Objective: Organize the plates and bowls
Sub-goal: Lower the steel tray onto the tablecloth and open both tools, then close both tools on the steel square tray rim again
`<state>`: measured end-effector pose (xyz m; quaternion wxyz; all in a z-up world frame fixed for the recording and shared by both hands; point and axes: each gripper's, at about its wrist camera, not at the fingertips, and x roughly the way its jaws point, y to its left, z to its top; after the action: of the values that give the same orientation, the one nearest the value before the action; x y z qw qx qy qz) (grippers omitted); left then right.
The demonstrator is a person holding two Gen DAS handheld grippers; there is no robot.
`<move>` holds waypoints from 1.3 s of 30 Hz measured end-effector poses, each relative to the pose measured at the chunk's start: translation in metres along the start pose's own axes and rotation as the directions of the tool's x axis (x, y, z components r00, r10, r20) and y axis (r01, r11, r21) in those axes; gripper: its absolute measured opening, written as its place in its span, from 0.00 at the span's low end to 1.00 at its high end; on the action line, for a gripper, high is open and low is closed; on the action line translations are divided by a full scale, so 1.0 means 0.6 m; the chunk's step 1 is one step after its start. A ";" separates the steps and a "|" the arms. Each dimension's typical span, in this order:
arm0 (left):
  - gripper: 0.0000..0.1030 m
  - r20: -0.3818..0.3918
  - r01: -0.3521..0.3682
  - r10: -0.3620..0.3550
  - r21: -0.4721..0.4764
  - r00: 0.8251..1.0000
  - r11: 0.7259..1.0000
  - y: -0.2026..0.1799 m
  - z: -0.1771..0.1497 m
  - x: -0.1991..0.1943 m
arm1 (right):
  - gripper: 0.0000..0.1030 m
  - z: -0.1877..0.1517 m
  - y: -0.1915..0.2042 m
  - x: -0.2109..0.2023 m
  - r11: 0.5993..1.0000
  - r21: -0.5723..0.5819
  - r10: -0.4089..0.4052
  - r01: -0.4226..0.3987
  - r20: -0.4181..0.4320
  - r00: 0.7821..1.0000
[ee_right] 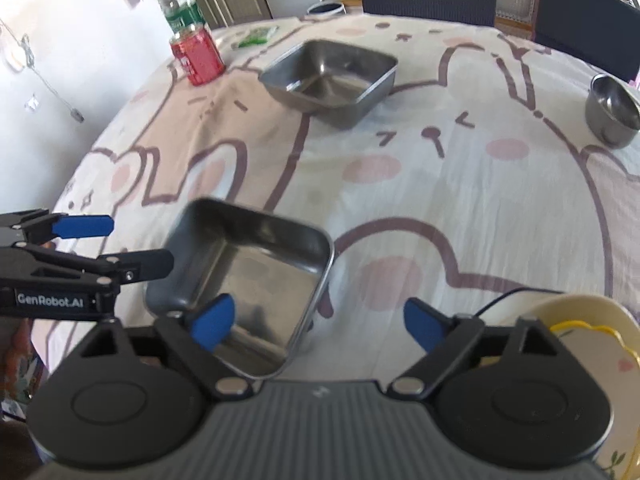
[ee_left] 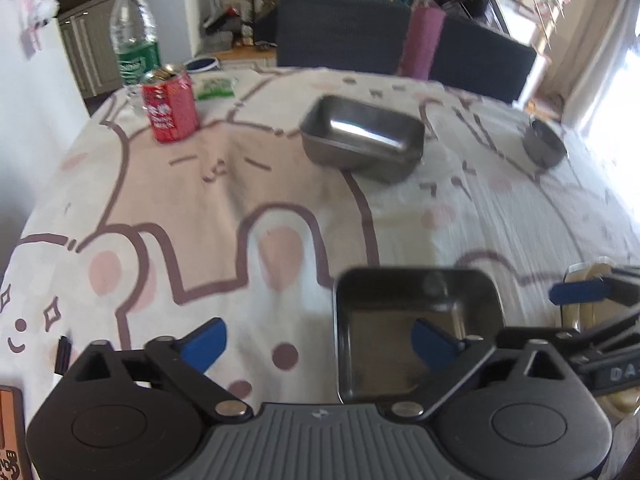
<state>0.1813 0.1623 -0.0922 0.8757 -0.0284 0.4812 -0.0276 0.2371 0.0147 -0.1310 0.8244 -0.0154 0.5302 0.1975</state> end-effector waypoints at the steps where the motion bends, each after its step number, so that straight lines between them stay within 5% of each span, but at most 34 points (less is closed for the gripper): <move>1: 1.00 0.012 -0.004 0.004 -0.011 1.000 1.000 0.004 0.004 -0.004 | 0.98 0.002 -0.002 -0.006 1.000 0.004 0.003 -0.003 0.012 1.000; 10: 1.00 0.156 -0.031 0.043 -0.079 0.987 0.996 0.029 0.064 -0.018 | 1.00 0.039 -0.051 -0.047 0.988 0.142 0.038 -0.068 0.205 0.978; 16: 1.00 0.210 -0.061 0.078 -0.087 0.975 0.994 0.027 0.111 0.025 | 1.00 0.079 -0.098 -0.031 0.957 0.285 -0.018 -0.058 0.259 0.966; 26: 1.00 0.263 -0.136 0.170 -0.142 0.950 0.980 0.031 0.175 0.127 | 1.00 0.164 -0.138 0.053 0.907 0.419 -0.073 -0.042 0.254 0.964; 35: 1.00 0.237 -0.187 0.199 -0.071 0.951 0.980 0.018 0.196 0.195 | 1.00 0.215 -0.122 0.147 0.947 0.316 -0.112 0.051 0.179 0.977; 39: 1.00 0.209 -0.249 0.252 -0.040 0.945 0.968 0.012 0.194 0.212 | 1.00 0.216 -0.118 0.158 0.952 0.259 -0.204 0.165 0.130 0.970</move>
<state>0.3479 0.1624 -0.1377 0.9182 0.0244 0.3849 0.0902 0.4082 0.0091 -0.1710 0.8736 0.0528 0.4810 0.0528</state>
